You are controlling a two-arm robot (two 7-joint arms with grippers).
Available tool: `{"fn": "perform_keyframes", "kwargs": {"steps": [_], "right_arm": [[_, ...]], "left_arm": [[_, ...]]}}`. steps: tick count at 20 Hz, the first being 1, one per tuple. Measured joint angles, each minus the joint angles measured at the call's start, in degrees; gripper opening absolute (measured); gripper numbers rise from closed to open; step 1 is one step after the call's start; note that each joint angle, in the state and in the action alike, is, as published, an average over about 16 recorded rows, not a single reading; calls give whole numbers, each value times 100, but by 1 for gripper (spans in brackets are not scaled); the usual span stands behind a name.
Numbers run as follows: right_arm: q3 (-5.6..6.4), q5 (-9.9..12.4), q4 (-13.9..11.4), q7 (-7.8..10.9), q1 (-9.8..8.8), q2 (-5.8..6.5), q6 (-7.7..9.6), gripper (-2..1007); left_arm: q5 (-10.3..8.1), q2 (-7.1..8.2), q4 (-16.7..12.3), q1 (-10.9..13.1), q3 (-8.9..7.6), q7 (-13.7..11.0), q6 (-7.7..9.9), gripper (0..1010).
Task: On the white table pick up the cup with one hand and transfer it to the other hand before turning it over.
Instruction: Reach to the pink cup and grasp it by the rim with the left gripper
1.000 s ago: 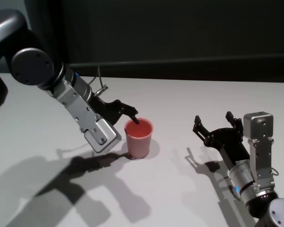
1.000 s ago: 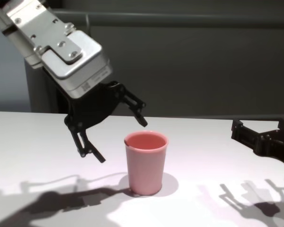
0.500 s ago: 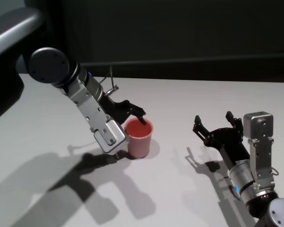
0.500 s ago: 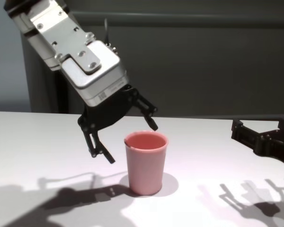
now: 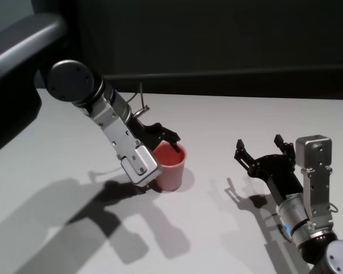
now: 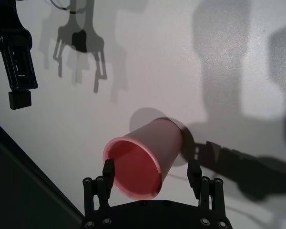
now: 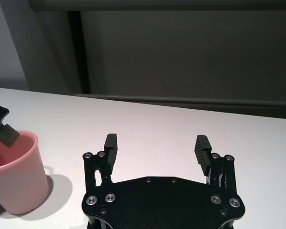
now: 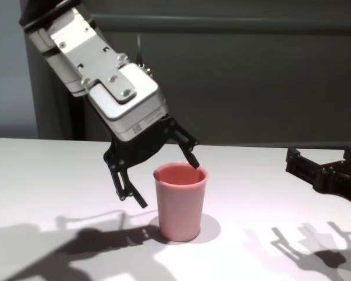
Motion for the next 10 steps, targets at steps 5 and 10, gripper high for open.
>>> {"fn": "perform_keyframes", "kwargs": {"steps": [5,10], "right_arm": [[0,0,0,0,0,0,0,1000],[0,0,0,0,0,0,0,1000]], "left_arm": [[23,-67,195,-39,86,55,-41,1003],[17,-100,324,-68,161,80,-60,1003]]}}
